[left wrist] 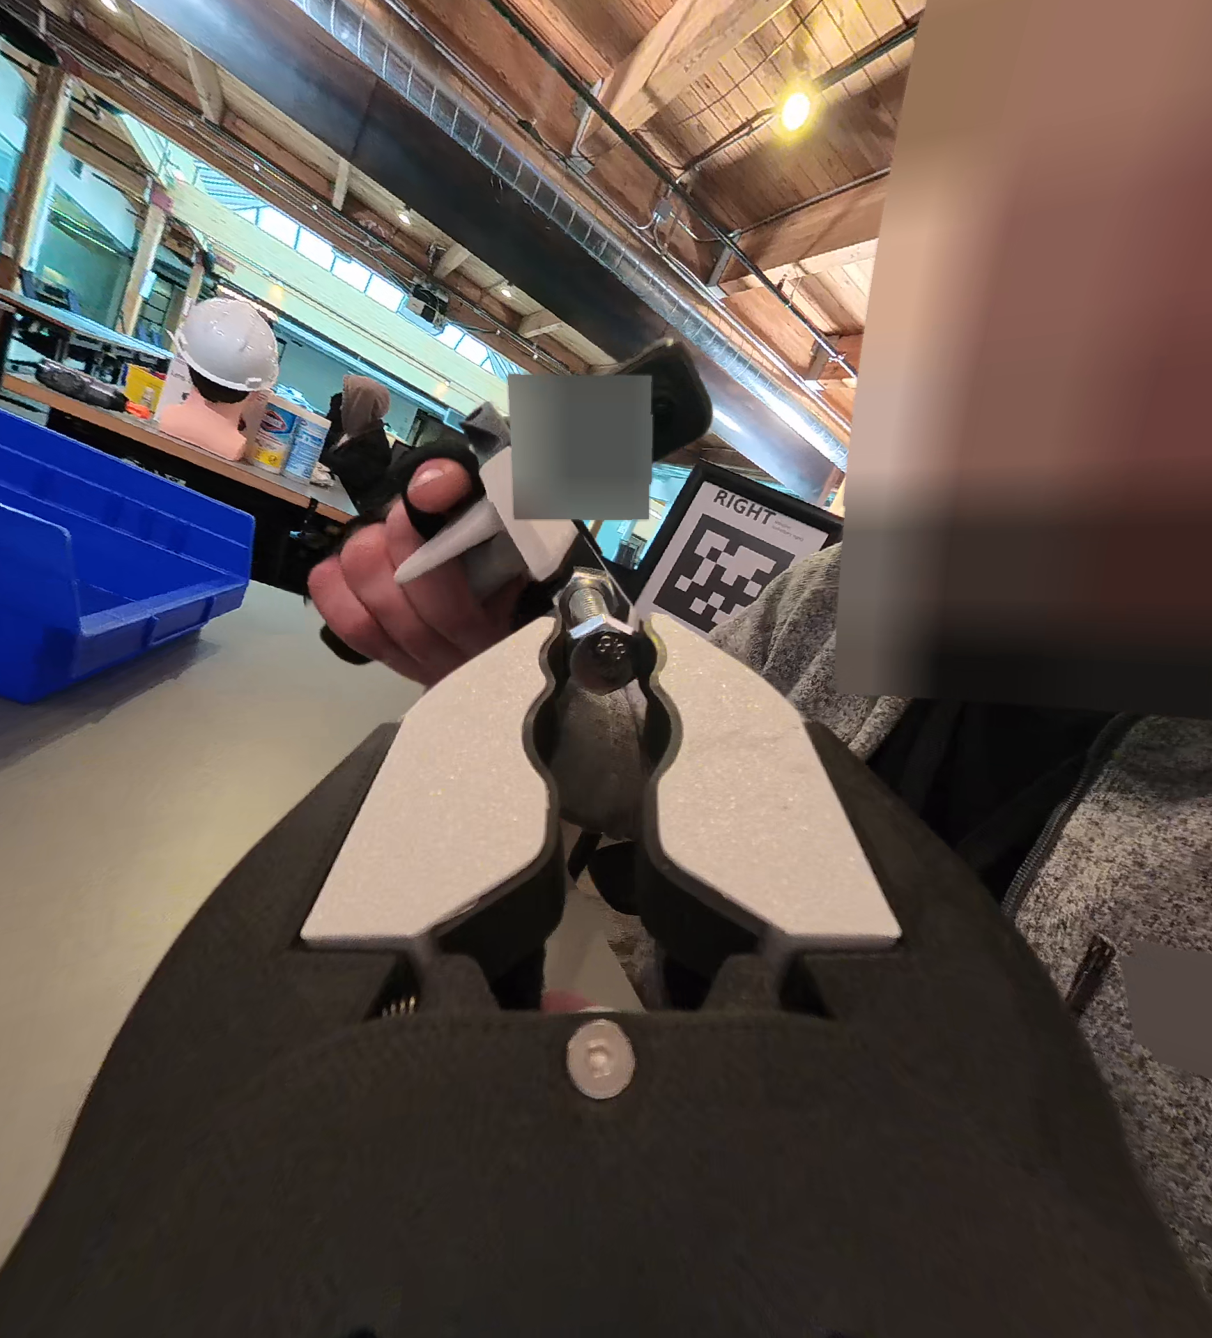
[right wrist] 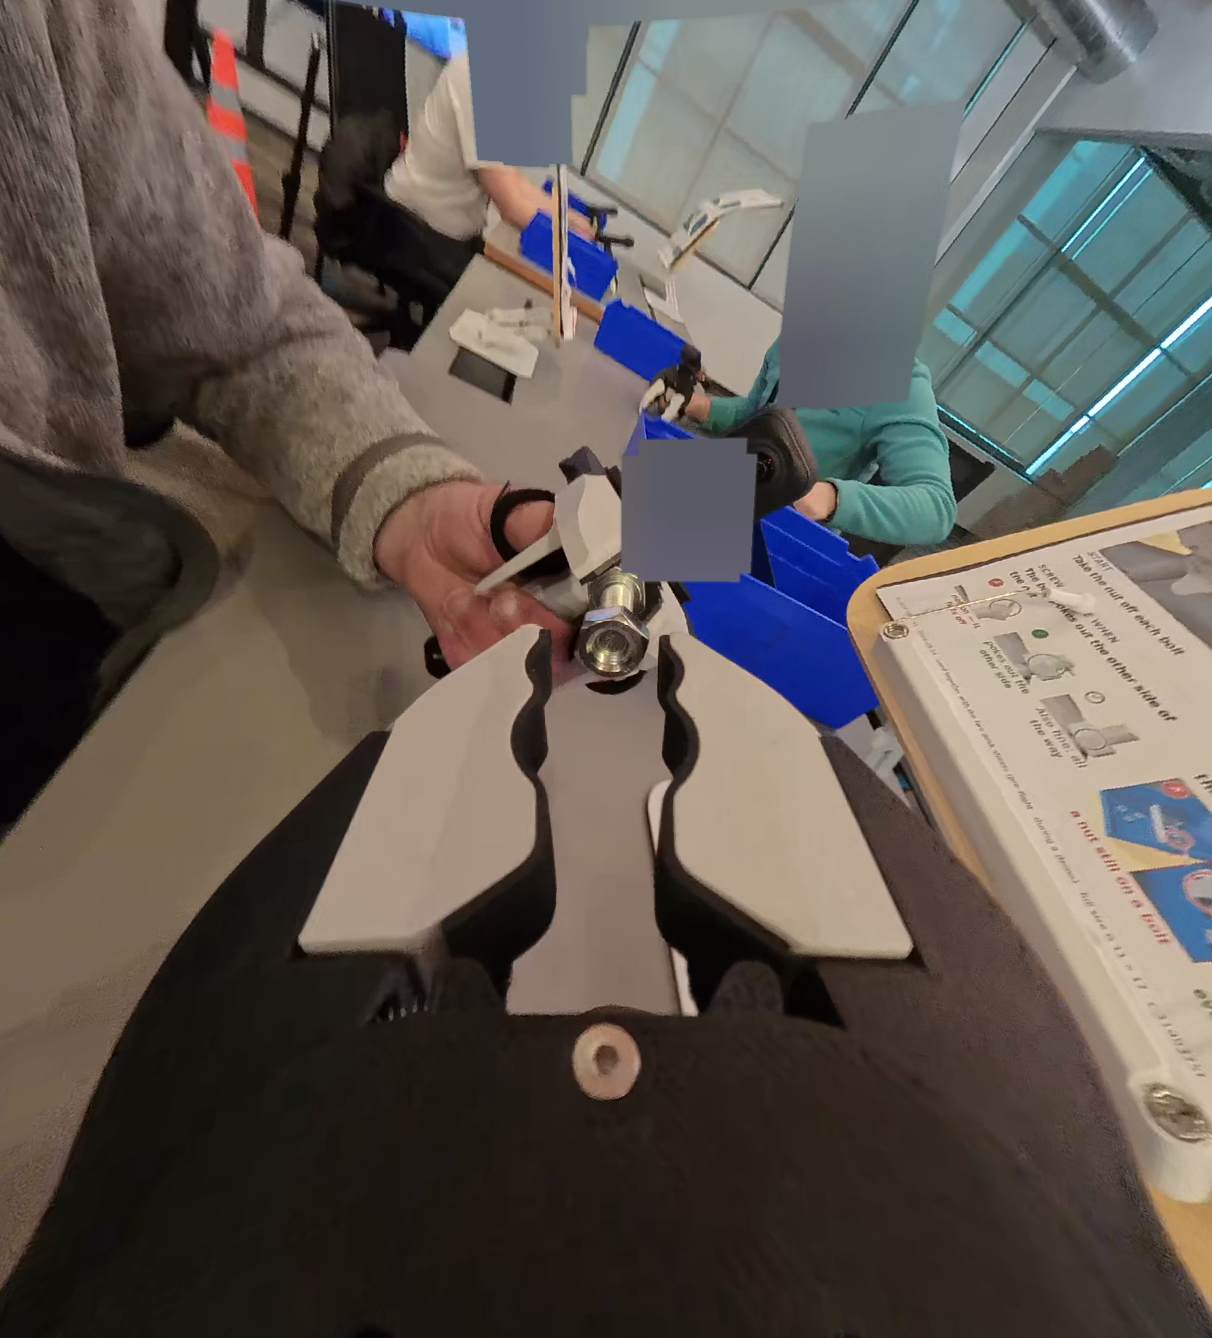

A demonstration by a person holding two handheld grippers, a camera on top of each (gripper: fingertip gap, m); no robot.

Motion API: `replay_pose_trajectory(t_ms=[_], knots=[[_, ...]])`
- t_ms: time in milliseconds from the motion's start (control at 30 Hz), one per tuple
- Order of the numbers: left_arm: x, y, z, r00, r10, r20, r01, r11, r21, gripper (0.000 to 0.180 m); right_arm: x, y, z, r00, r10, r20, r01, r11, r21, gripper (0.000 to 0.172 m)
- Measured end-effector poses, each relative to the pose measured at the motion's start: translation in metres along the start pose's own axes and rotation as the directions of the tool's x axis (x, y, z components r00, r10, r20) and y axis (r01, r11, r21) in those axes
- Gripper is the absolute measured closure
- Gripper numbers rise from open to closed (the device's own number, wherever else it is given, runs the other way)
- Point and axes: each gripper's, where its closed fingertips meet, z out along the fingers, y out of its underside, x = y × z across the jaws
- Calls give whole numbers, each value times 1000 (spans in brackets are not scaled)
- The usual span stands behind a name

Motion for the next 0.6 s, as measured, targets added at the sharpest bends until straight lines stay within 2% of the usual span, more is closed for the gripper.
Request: replay_pose_trajectory(t_ms=[233,333,467,533,600], knots=[[-2,5,-1,996,-68,-54,69,998,9,163,-2,4,2,968,-249,23,250,956,-153,152],[-3,7,-1,996,-70,-57,70,998,7,163,-2,5,2,957,-287,45,290,940,-182,152],[-6,7,-1,1000,17,6,-17,1000,-16,163,0,9,1,985,-170,41,175,969,-173,152],[-7,6,-2,988,136,68,-132,989,-61,163,1,10,2,998,-42,37,46,991,-122,152],[-5,7,-1,951,287,119,-269,952,-144,162,0,8,2,988,139,68,-136,990,-39,153]])
